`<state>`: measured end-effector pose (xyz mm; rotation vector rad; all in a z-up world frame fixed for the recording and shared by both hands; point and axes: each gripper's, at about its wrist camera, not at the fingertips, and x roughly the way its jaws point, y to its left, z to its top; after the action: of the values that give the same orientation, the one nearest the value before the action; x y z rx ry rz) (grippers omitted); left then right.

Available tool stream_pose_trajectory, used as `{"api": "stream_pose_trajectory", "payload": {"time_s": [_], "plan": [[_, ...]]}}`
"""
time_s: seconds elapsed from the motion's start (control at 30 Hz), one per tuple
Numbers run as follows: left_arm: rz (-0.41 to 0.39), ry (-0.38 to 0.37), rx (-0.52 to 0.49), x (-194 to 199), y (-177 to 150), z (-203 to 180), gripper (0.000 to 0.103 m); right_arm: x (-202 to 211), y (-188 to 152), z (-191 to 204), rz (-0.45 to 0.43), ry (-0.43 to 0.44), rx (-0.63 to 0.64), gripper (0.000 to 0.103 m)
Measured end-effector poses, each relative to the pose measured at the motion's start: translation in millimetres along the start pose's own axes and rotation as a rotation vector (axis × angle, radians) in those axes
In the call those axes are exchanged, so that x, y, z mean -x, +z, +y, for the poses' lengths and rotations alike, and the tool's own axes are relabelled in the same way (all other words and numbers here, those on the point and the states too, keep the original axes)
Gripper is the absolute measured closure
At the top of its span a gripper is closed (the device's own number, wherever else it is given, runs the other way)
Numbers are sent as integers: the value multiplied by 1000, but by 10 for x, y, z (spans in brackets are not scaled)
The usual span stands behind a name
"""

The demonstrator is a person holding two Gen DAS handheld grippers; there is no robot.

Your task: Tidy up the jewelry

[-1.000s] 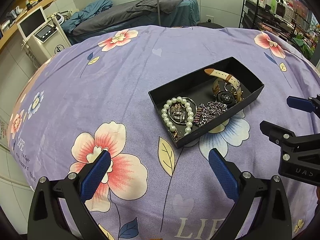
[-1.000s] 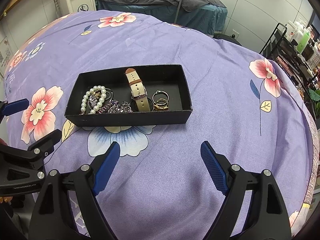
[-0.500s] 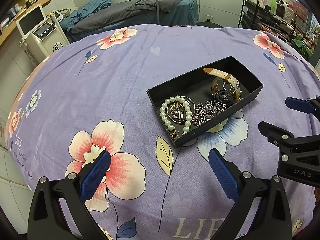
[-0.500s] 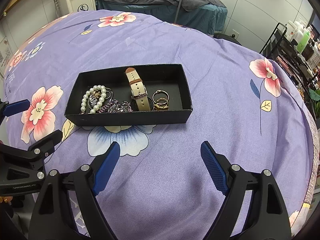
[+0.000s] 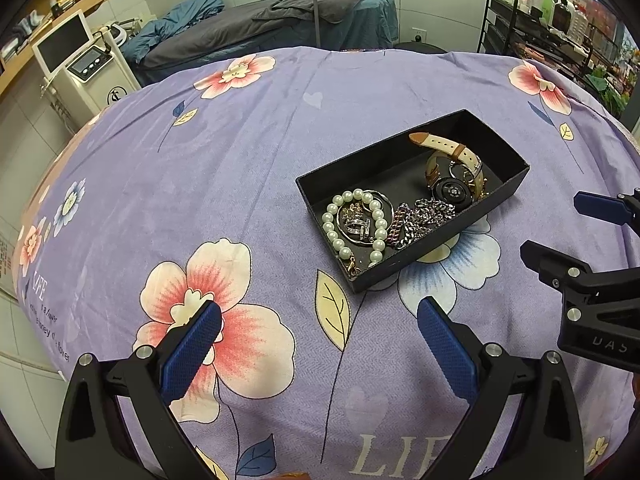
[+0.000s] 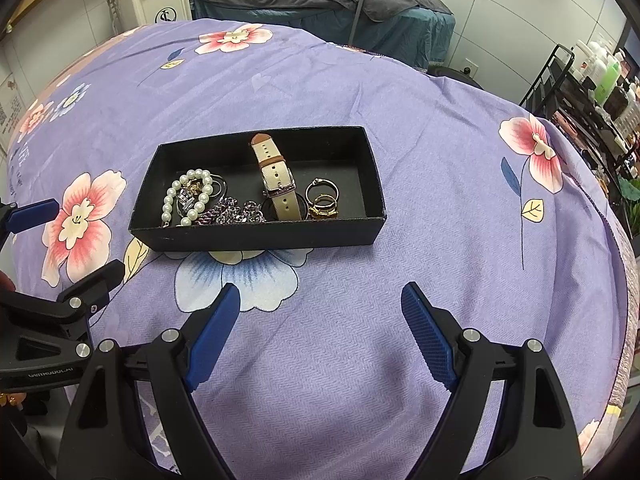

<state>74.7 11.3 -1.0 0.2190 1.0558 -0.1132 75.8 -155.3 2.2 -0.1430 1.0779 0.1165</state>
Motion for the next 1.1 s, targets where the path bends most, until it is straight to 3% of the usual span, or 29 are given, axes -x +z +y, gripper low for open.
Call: {"api": "stream_pose_trajectory", "payload": {"time_s": [1.1], "plan": [[3,2,0,-11,-12,9,7,-14,-11,-5,5,1,-2,21]]}}
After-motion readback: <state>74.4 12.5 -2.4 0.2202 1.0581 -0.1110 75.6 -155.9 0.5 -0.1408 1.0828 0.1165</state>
